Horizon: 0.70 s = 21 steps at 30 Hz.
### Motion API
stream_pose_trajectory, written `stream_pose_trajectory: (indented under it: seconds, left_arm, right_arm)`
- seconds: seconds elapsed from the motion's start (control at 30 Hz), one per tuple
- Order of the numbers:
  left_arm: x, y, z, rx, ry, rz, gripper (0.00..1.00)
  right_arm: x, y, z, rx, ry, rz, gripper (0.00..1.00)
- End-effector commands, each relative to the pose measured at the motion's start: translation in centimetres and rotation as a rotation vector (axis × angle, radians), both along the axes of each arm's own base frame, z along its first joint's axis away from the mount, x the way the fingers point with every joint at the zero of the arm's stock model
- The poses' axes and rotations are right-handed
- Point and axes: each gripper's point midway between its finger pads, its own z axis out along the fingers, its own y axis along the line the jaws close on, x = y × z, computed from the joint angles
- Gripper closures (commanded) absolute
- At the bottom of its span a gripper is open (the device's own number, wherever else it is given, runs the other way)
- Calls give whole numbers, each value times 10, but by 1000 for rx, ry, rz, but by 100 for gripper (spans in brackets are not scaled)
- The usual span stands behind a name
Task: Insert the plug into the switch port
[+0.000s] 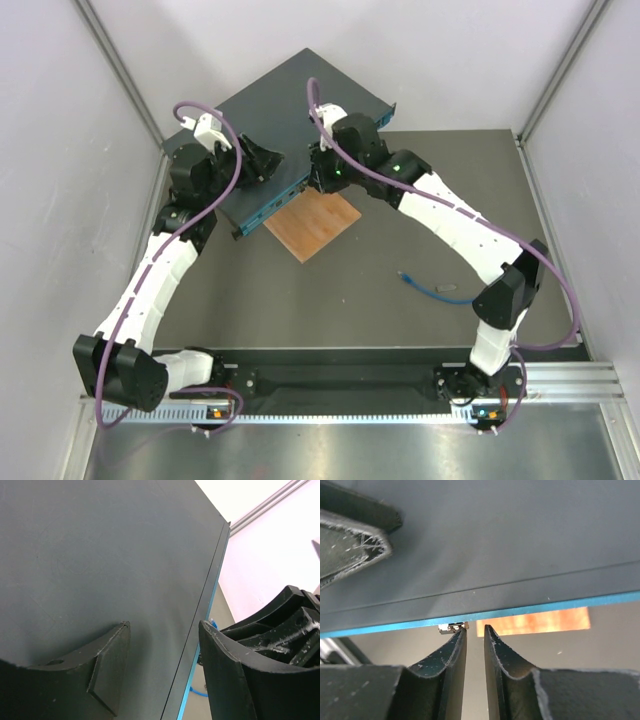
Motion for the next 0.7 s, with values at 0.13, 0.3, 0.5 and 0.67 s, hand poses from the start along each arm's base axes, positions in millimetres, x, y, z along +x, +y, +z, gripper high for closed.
stream_pose_trajectory:
  seconds: [0.13, 0.3, 0.5, 0.67]
  left_arm:
    - [1, -1, -23, -6, 62, 2, 38]
    - [3, -2, -25, 2, 69, -5, 38]
    - [-3, -5, -11, 26, 24, -43, 31]
    - [-5, -5, 3, 46, -27, -78, 28]
  right_arm:
    - [38, 38, 51, 329, -42, -86, 79]
    - [42, 31, 41, 314, -15, -69, 77]
    - [28, -47, 10, 137, -40, 38, 54]
    - [2, -147, -4, -88, -156, 106, 24]
